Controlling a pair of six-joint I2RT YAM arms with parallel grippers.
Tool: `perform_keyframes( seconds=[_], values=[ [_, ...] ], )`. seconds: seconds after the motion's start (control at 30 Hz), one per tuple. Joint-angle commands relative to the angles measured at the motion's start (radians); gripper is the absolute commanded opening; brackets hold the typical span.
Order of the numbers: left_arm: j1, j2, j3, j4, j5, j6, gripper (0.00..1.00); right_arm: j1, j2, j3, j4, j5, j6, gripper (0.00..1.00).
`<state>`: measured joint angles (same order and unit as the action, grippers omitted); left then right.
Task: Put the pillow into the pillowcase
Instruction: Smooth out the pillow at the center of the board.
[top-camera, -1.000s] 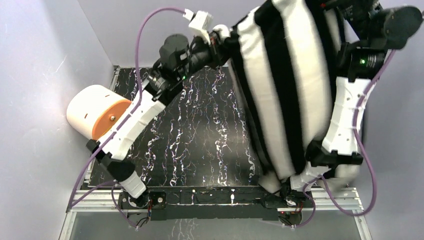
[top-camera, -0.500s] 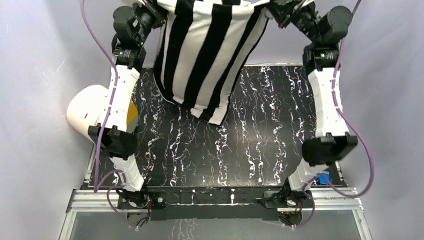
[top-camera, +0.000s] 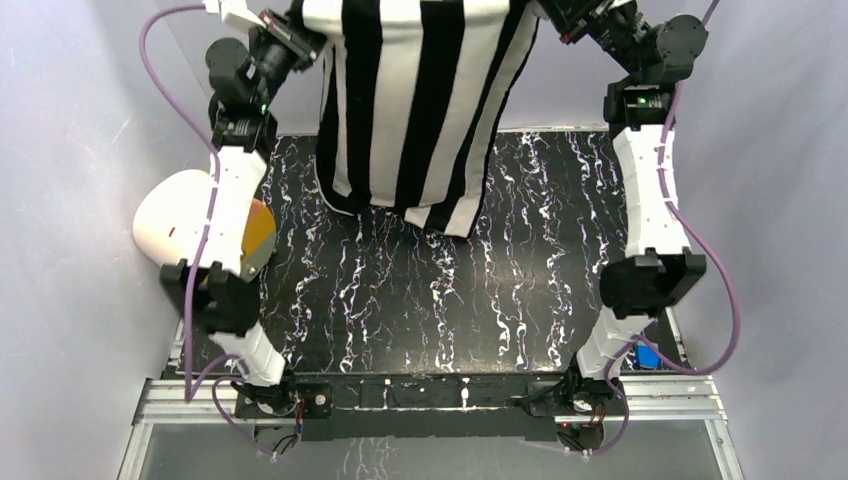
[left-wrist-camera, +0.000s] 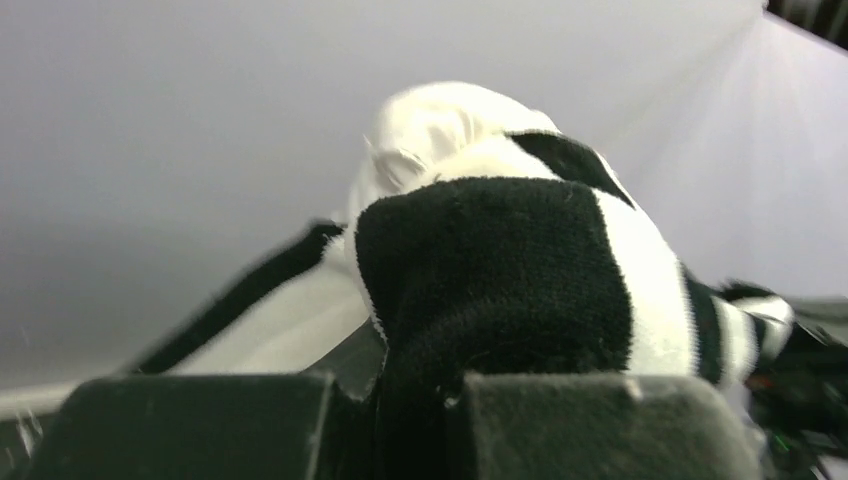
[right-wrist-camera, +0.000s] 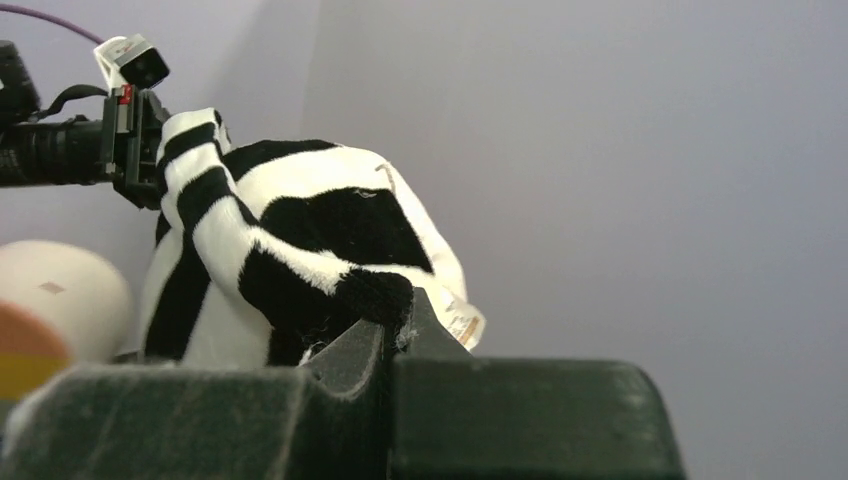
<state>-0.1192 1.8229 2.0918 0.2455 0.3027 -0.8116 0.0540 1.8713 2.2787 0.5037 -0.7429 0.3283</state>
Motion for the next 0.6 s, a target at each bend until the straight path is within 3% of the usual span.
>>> perform_keyframes(
  seconds=[0.0,0.1,0.3,0.43,0.57],
  values=[
    [-0.034,-0.513,-0.41,0.289,0.272,-0.141,0.0,-0.01,-0.365,-0.314,0.068,-0.128,0.063,0.03],
    [-0.04,-0.78,-0.658,0.19,0.34,-0.106,0.04,-0.011,-0.646,-0.672,-0.074,-0.123,0.025,0.15],
    [-0.049,-1.164,-0.997,-0.165,0.51,-0.042,0.26,-0.005,-1.181,-1.201,-0.32,0.029,0.03,0.3],
    [-0.061,-1.346,-1.19,-0.355,0.486,0.011,0.48,0.065,-1.427,-1.389,-0.57,0.251,0.084,0.42],
    [-0.082,-1.439,-1.265,-0.517,0.358,0.082,0.59,0.065,-1.46,-1.38,-0.704,0.317,0.067,0.6]
  ],
)
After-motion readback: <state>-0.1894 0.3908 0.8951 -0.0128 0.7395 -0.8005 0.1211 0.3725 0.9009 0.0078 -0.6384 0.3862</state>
